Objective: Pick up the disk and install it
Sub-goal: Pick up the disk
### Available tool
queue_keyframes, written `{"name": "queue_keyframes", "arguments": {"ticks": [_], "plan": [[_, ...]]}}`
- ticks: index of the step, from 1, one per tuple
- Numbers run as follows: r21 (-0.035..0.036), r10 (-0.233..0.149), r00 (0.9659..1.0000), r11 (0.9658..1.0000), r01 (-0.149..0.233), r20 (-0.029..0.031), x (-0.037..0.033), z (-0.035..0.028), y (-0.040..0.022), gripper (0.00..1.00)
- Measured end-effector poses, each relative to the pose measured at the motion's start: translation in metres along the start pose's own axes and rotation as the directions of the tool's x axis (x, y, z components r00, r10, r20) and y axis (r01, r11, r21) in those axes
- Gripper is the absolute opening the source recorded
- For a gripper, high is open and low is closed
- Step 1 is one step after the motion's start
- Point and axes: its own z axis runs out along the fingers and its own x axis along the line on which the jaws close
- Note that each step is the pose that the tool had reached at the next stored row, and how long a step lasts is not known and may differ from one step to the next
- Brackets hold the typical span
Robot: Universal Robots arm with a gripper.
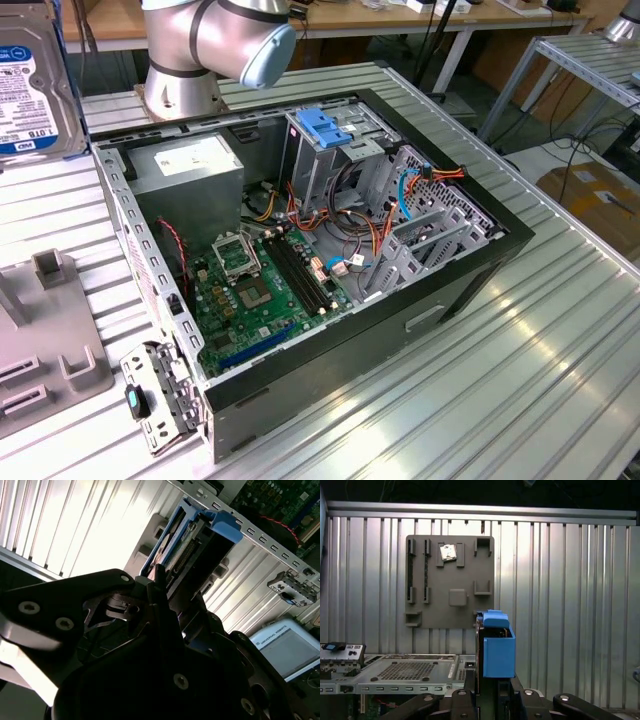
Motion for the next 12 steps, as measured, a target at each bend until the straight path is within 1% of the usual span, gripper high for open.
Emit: {"name": "queue_keyframes", "arguments": {"ticks": [10, 12], "plan": [[0.0000, 0.000, 1.0000, 1.0000, 0.000, 0.0000, 0.0002, -0.0001, -0.0137, 0.35], [0.0000, 0.000, 1.0000, 1.0000, 0.000, 0.0000, 0.0002, -0.0001, -0.0152, 0.35]]}}
